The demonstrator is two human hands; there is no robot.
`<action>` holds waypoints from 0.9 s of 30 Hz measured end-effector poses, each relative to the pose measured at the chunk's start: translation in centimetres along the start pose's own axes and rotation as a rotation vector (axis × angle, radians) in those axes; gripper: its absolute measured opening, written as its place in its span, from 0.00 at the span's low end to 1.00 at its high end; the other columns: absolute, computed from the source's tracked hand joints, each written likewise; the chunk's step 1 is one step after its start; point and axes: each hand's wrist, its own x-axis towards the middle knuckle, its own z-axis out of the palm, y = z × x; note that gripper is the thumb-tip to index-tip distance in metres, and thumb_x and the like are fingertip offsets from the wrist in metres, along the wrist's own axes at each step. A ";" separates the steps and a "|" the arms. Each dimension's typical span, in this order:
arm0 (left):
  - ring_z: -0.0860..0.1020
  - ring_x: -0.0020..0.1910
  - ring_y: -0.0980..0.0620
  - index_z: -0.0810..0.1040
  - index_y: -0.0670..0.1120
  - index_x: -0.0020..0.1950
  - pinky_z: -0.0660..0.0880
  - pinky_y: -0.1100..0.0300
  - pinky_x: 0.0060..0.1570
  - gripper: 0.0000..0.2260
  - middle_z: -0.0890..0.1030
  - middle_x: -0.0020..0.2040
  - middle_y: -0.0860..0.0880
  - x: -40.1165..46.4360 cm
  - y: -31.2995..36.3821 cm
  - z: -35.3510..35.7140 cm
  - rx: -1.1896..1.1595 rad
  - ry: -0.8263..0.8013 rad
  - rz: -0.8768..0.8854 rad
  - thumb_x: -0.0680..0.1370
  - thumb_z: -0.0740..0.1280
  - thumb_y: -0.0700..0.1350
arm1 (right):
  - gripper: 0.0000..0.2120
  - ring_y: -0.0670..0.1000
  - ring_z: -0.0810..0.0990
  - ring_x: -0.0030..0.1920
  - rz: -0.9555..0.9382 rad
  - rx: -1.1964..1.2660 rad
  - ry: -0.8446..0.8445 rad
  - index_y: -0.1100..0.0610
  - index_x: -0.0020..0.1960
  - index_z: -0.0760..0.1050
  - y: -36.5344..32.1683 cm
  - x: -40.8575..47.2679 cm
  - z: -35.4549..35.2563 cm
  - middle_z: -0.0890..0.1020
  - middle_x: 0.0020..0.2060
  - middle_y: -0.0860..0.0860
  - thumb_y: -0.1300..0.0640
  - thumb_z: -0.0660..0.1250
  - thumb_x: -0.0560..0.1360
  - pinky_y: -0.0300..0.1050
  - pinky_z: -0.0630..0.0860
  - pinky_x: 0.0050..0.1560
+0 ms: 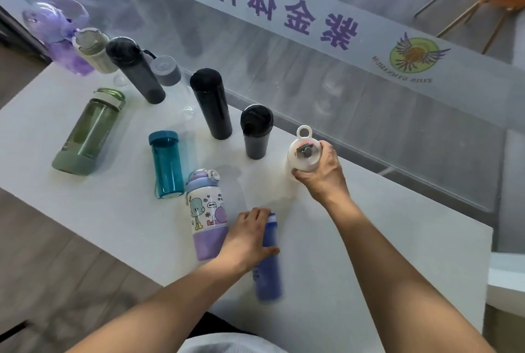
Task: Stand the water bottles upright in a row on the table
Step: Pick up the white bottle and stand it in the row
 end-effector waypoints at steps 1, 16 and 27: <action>0.66 0.65 0.47 0.62 0.51 0.73 0.70 0.55 0.59 0.36 0.69 0.68 0.52 0.0 0.0 0.0 -0.003 -0.003 -0.005 0.69 0.73 0.58 | 0.36 0.54 0.77 0.57 0.000 -0.006 0.002 0.51 0.68 0.66 -0.2 0.2 0.2 0.74 0.61 0.49 0.51 0.78 0.64 0.43 0.69 0.48; 0.67 0.66 0.42 0.58 0.63 0.72 0.74 0.49 0.59 0.40 0.62 0.70 0.46 -0.3 0.2 -0.1 -0.077 -0.027 -0.127 0.65 0.75 0.60 | 0.39 0.56 0.76 0.60 0.014 -0.049 0.041 0.54 0.70 0.65 -0.4 0.8 1.0 0.72 0.63 0.53 0.50 0.79 0.64 0.44 0.71 0.52; 0.75 0.59 0.43 0.57 0.54 0.73 0.75 0.51 0.58 0.44 0.65 0.63 0.46 0.2 0.5 0.6 -0.216 -0.020 -0.157 0.63 0.76 0.60 | 0.36 0.52 0.75 0.67 0.252 0.031 -0.159 0.49 0.76 0.62 5.1 -8.0 1.2 0.74 0.68 0.52 0.44 0.73 0.73 0.47 0.75 0.62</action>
